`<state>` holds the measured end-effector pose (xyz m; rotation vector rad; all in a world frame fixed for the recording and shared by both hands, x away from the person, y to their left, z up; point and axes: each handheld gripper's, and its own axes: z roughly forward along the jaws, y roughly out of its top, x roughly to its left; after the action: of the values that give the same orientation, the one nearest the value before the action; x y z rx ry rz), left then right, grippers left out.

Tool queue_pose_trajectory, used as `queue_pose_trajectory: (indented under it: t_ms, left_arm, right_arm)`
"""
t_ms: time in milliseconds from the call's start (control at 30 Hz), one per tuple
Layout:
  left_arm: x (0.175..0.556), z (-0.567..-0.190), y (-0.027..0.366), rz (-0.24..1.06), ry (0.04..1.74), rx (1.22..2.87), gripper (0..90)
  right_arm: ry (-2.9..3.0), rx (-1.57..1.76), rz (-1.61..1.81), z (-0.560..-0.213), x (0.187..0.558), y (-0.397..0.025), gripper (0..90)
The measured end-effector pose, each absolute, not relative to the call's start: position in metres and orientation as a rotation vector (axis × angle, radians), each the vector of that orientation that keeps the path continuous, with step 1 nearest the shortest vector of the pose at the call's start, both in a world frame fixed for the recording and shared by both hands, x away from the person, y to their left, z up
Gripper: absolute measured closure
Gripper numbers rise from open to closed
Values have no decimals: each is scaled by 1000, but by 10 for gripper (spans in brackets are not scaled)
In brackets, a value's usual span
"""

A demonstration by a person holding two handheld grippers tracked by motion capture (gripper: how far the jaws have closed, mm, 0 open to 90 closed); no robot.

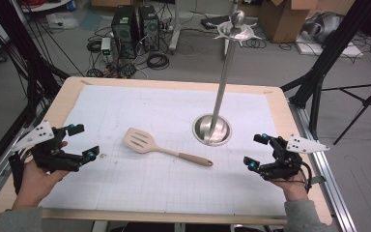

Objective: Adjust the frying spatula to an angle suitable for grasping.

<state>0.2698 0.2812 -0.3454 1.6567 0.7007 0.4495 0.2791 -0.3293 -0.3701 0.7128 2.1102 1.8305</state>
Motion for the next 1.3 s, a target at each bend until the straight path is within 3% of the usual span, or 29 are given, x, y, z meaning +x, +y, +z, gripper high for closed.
queue_pose_trajectory:
  t_ms: [33, 100, 200, 633, 767, 1033, 1300]
  left_arm:
    - [270, -345, 281, 448, 701, 1657, 18]
    - [269, -345, 282, 452, 700, 1659, 18]
    - [269, -345, 282, 452, 702, 1659, 18]
    - [270, -347, 282, 445, 710, 1664, 18]
    - [270, -347, 281, 445, 710, 1663, 18]
    - [269, -347, 281, 444, 712, 1664, 18]
    - [269, -348, 284, 445, 720, 1663, 18]
  right_arm:
    - [2113, 712, 1831, -370, 280, -329, 65]
    - [2118, 704, 1842, -371, 280, -327, 160]
    - [2126, 727, 1847, -371, 281, -325, 177]
    - [2198, 658, 1862, -370, 285, -315, 497]
    - [2205, 656, 1839, -369, 286, -312, 550]
    - [2230, 621, 1842, -366, 290, -298, 761]
    - [2298, 587, 1777, -370, 297, -278, 879]
